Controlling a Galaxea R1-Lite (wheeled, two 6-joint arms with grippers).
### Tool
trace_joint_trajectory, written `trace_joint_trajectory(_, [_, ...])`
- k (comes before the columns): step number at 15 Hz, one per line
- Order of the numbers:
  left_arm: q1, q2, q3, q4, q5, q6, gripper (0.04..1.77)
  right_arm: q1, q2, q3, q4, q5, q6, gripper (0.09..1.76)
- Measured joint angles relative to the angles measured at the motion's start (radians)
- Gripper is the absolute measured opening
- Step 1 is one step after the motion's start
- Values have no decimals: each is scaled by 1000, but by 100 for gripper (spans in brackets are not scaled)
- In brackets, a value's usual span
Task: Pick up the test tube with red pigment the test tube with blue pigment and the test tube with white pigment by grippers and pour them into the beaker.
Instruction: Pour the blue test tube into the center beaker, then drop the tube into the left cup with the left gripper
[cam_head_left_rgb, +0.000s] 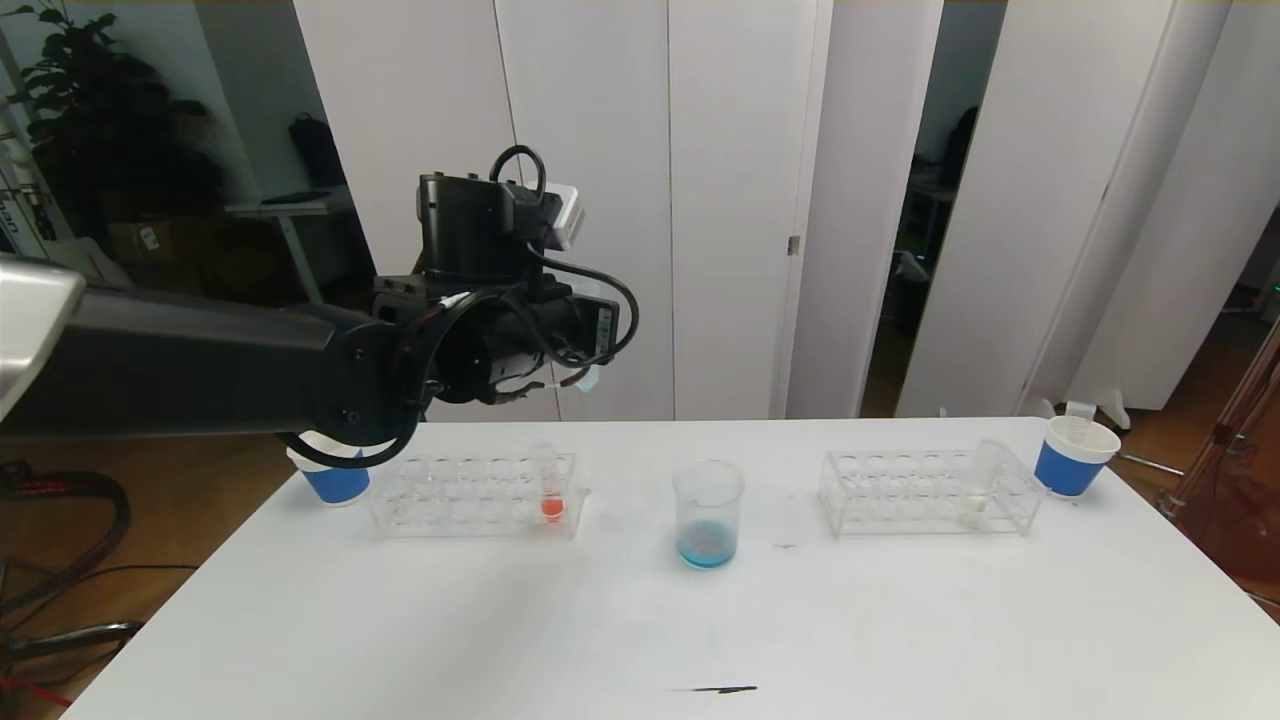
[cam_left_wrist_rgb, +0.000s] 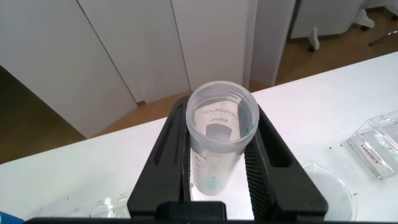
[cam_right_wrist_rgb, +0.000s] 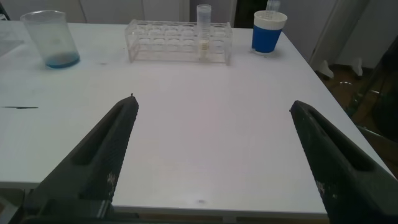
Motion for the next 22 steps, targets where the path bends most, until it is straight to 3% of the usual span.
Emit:
trace_joint_trajectory(4, [17, -60, 9, 19, 7, -102, 58, 0, 0, 0, 0, 0, 0, 175])
trace_joint_trajectory(7, [69, -97, 53, 3, 23, -131, 58, 0, 0, 0, 0, 0, 0, 175])
trace_joint_trajectory(9, [140, -127, 118, -40, 32, -120, 58, 0, 0, 0, 0, 0, 0, 175])
trace_joint_trajectory(12, [259, -173, 224, -234, 32, -105, 58, 0, 0, 0, 0, 0, 0, 175])
trace_joint_trajectory(15, [394, -196, 290, -387, 24, 67, 58, 0, 0, 0, 0, 0, 0, 175])
trace_joint_trajectory(17, [475, -190, 319, -522, 1, 129, 58, 0, 0, 0, 0, 0, 0, 175])
trace_joint_trajectory(22, [665, -80, 314, -645, -81, 127, 58, 0, 0, 0, 0, 0, 0, 175])
